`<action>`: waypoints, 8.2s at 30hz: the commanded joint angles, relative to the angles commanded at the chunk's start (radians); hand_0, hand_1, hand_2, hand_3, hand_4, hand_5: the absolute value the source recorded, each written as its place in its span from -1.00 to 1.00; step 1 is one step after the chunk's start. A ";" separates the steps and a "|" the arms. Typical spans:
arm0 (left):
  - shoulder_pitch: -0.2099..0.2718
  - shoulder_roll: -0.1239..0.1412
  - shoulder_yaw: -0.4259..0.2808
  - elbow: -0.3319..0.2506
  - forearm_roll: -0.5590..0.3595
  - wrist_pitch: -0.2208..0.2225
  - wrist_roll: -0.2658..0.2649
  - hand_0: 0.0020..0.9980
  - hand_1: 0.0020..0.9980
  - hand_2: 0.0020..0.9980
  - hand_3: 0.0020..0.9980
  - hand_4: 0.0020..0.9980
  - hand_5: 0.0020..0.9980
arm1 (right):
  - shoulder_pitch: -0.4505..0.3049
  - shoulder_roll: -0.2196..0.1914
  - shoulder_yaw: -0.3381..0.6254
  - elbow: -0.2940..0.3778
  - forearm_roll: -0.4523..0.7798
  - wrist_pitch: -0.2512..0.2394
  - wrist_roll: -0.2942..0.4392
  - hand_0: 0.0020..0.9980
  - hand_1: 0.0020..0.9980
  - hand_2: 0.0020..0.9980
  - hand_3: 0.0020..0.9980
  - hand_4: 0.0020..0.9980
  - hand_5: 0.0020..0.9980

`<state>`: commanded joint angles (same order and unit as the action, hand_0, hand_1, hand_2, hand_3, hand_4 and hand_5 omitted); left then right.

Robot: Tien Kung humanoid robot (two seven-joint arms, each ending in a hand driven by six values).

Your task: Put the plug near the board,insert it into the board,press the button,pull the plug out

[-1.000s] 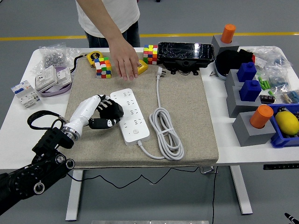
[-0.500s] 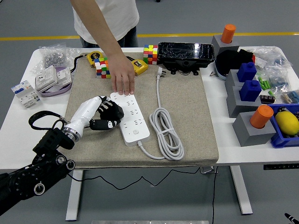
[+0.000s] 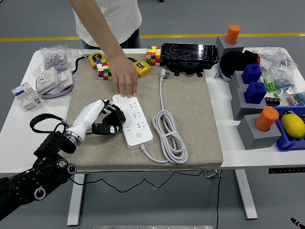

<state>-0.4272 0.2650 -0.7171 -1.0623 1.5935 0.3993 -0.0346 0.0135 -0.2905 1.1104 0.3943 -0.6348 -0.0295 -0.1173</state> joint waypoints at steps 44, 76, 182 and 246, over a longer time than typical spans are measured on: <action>0.160 0.086 0.074 -0.136 -0.060 0.181 -0.239 0.65 0.73 0.68 0.56 0.90 0.26 | -0.002 0.003 -0.001 0.002 0.003 -0.001 0.002 0.14 0.33 0.35 0.20 0.96 -0.04; 0.056 0.060 0.137 -0.152 -0.052 0.130 -0.159 0.60 0.70 0.64 0.56 0.89 0.31 | -0.003 0.003 -0.001 0.001 0.005 -0.001 0.002 0.14 0.33 0.36 0.21 0.95 -0.02; 0.102 0.102 0.059 -0.495 0.062 -0.354 0.461 -0.85 -0.86 -0.74 0.74 0.80 0.02 | -0.008 -0.003 0.002 0.008 0.002 -0.002 0.003 0.14 0.33 0.36 0.21 0.95 -0.02; 0.108 0.108 0.039 -0.458 -0.045 -0.308 0.387 -0.83 -0.86 -0.73 0.67 0.77 0.00 | -0.004 -0.008 -0.013 0.007 0.006 -0.002 0.002 0.14 0.33 0.36 0.20 0.95 -0.02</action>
<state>-0.3196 0.3727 -0.6779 -1.5205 1.5481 0.0917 0.3526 0.0092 -0.2985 1.0975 0.4009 -0.6289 -0.0318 -0.1158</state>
